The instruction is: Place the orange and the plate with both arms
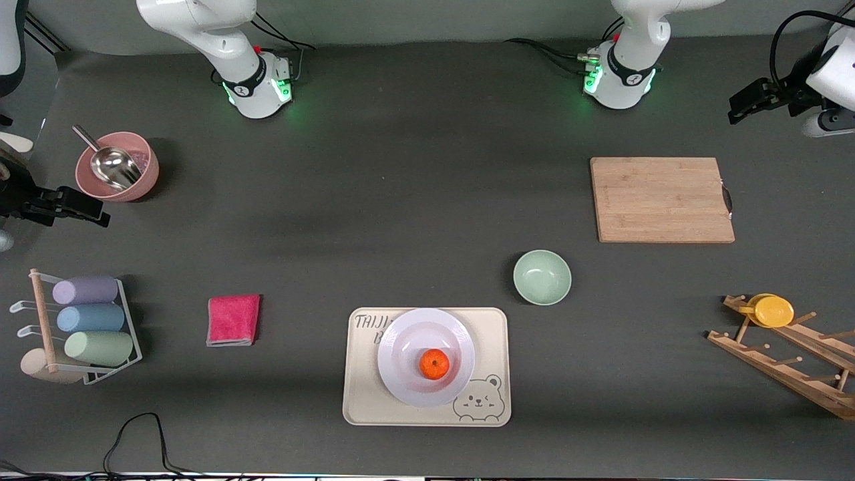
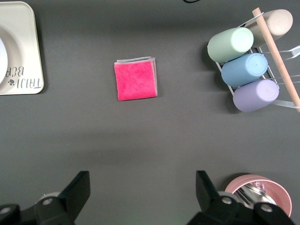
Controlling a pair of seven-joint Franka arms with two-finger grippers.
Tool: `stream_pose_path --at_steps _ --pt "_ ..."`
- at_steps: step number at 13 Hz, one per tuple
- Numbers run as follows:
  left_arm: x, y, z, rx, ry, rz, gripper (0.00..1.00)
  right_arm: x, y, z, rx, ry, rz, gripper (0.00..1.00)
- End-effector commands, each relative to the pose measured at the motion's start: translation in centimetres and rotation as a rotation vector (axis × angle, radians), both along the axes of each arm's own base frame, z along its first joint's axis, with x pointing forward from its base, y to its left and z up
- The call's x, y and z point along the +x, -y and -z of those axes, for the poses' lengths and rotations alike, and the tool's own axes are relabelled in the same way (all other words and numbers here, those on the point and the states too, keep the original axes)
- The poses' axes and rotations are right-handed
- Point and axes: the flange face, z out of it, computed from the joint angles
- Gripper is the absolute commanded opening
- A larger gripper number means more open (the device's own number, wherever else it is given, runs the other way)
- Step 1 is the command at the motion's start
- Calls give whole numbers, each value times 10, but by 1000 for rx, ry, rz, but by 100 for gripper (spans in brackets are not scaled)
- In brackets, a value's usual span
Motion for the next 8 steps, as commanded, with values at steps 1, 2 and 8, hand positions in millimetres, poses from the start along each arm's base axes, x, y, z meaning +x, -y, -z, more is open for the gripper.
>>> stream_pose_path --at_steps 1,2,8 --pt "-6 10 -1 -7 4 12 100 -8 -4 -5 -16 4 18 100" --pt "-4 -1 -3 -23 7 -3 100 -8 -4 -5 -16 1 18 100" --pt "-2 -5 -9 -23 -1 -28 100 -6 -3 2 -15 -13 23 100"
